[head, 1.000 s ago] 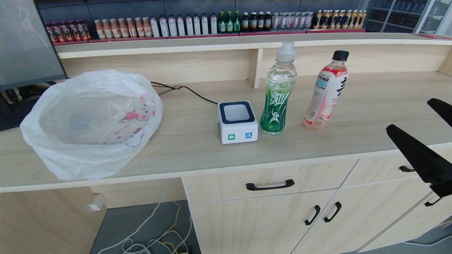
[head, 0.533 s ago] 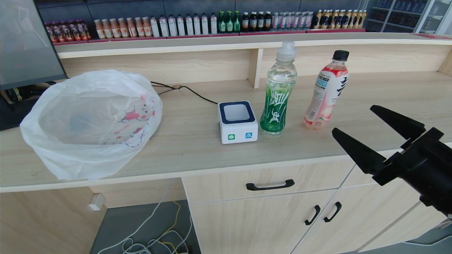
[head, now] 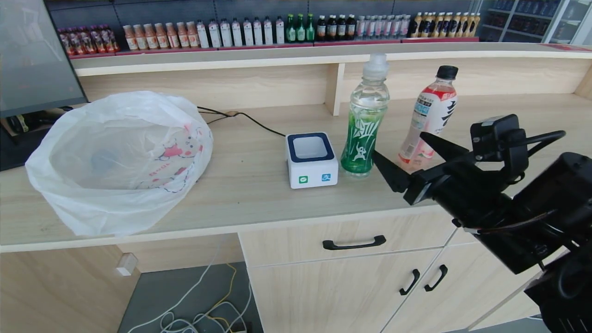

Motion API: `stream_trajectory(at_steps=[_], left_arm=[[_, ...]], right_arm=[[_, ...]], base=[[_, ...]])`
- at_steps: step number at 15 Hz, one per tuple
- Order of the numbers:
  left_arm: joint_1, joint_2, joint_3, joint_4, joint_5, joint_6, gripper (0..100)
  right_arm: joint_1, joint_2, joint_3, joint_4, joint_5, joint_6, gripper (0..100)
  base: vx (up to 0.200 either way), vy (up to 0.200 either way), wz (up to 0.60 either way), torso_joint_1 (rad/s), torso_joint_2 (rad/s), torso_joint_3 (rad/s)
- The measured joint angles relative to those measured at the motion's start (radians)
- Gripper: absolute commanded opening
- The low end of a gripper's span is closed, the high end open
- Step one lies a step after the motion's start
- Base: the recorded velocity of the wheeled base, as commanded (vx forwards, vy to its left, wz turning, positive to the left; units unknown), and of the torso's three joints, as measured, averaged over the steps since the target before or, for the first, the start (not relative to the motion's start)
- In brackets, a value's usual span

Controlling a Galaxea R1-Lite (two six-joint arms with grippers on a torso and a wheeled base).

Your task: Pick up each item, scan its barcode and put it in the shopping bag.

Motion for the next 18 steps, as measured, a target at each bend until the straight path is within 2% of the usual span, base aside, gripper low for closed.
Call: stream_trajectory(at_steps=[4,6,13,15,18], left_arm=[[0.0,0.0,0.0,0.0,0.0,0.0,100],[0.0,0.0,0.0,0.0,0.0,0.0,100],[0.0,0.0,0.0,0.0,0.0,0.0,100],[0.0,0.0,0.0,0.0,0.0,0.0,100],[0.0,0.0,0.0,0.0,0.0,0.0,100]], right_arm=[[0.029,0.089,-0.064,-0.017,-0.076,-0.001,100],[0.04,0.121,-0.091,-0.023,-0.156,0.0,100],[0.06,0.179,-0.19,-0.021,-0.165,0.003,100],[0.061,0.194,-0.214,-0.015,-0.162,0.049,100],[0.059,0.207,-0.259,0.048,-0.166,0.056,100]], base=[[0.0,0.0,0.0,0.0,0.0,0.0],[0.0,0.0,0.0,0.0,0.0,0.0],[0.0,0.0,0.0,0.0,0.0,0.0],[0.0,0.0,0.0,0.0,0.0,0.0],[0.0,0.0,0.0,0.0,0.0,0.0]])
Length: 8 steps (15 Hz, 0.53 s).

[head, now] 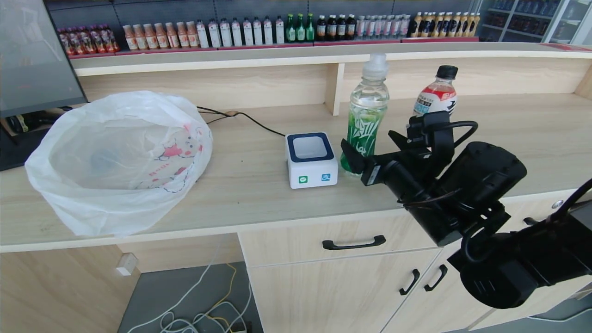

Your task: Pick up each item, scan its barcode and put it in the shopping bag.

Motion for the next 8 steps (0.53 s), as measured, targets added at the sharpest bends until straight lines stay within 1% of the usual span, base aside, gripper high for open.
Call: stream_trajectory(at_steps=[4,6,8], left_arm=[[0.0,0.0,0.0,0.0,0.0,0.0,100],[0.0,0.0,0.0,0.0,0.0,0.0,100],[0.0,0.0,0.0,0.0,0.0,0.0,100]], right_arm=[[-0.002,0.003,-0.126,0.172,-0.043,-0.001,100],[-0.006,0.004,-0.16,0.219,-0.07,-0.001,100],[-0.023,0.008,-0.176,0.226,-0.078,-0.003,100]], base=[[0.0,0.0,0.0,0.0,0.0,0.0],[0.0,0.0,0.0,0.0,0.0,0.0],[0.0,0.0,0.0,0.0,0.0,0.0]])
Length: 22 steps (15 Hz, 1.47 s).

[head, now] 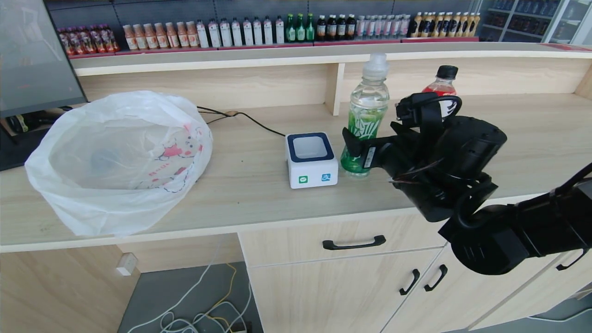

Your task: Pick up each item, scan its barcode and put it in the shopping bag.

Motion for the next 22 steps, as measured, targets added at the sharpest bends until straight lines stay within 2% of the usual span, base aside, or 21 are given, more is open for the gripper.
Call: stream_trajectory(at_steps=[4,9,14,22], left_arm=[[0.0,0.0,0.0,0.0,0.0,0.0,100],[0.0,0.0,0.0,0.0,0.0,0.0,100],[0.0,0.0,0.0,0.0,0.0,0.0,100],[0.0,0.0,0.0,0.0,0.0,0.0,100]], right_arm=[[-0.005,0.016,-0.013,0.016,0.002,0.0,100],[-0.013,0.03,-0.111,0.13,0.004,-0.005,100],[-0.014,0.079,-0.183,0.135,0.027,-0.007,100],[-0.015,0.102,-0.197,0.134,0.024,-0.009,100]], base=[[0.0,0.0,0.0,0.0,0.0,0.0],[0.0,0.0,0.0,0.0,0.0,0.0],[0.0,0.0,0.0,0.0,0.0,0.0],[0.0,0.0,0.0,0.0,0.0,0.0]])
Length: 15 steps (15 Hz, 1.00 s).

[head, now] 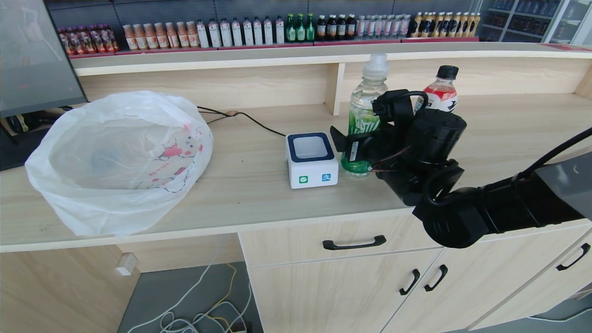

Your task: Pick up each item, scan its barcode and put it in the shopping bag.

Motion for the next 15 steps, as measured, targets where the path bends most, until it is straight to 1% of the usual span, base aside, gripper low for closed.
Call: stream_trajectory(at_steps=[4,5,15], left_arm=[[0.0,0.0,0.0,0.0,0.0,0.0,100],[0.0,0.0,0.0,0.0,0.0,0.0,100],[0.0,0.0,0.0,0.0,0.0,0.0,100]], right_arm=[[-0.009,0.0,-0.009,0.0,-0.001,0.0,100],[-0.009,0.0,-0.01,0.0,-0.001,-0.001,0],[-0.008,-0.015,-0.005,0.003,-0.001,-0.007,0]], base=[[0.0,0.0,0.0,0.0,0.0,0.0],[0.0,0.0,0.0,0.0,0.0,0.0],[0.0,0.0,0.0,0.0,0.0,0.0]])
